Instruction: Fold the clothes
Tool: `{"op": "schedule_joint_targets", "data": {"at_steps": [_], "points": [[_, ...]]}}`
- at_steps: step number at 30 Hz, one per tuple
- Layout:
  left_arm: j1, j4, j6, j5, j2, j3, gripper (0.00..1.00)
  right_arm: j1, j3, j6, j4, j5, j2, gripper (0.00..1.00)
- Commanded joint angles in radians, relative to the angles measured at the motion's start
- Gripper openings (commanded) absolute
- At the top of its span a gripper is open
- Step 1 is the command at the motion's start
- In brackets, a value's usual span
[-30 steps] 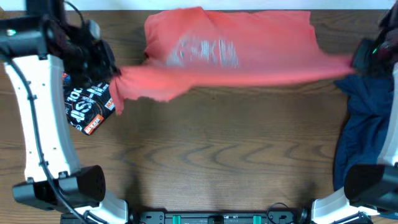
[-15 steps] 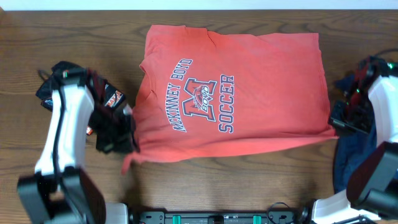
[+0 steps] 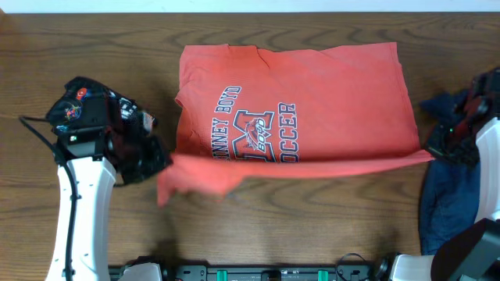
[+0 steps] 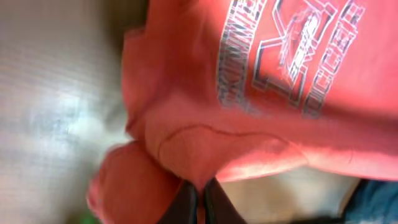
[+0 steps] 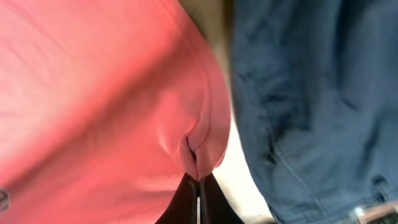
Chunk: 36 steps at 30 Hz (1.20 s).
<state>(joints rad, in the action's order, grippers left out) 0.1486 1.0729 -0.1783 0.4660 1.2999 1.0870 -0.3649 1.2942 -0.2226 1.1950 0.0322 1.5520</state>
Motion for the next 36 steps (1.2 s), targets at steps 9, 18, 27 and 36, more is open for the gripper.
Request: {"op": "schedule_joint_targets", "data": {"at_steps": [9, 18, 27, 36], "points": [[-0.009, -0.388, -0.116, 0.129, 0.254, 0.002, 0.06, 0.097, -0.083, 0.010, -0.371, -0.045, 0.117, 0.01], [-0.016, -0.636, -0.139, 0.159, 0.429, 0.002, 0.06, 0.099, -0.084, -0.009, -0.660, -0.048, 0.205, 0.01], [-0.016, -0.746, -0.152, 0.181, 0.434, 0.002, 0.52, 0.098, -0.084, -0.027, -0.718, -0.048, 0.235, 0.36], [-0.016, -0.344, -0.037, 0.222, 0.434, 0.001, 0.71, 0.093, -0.104, -0.008, -0.562, 0.013, 0.235, 0.40]]}}
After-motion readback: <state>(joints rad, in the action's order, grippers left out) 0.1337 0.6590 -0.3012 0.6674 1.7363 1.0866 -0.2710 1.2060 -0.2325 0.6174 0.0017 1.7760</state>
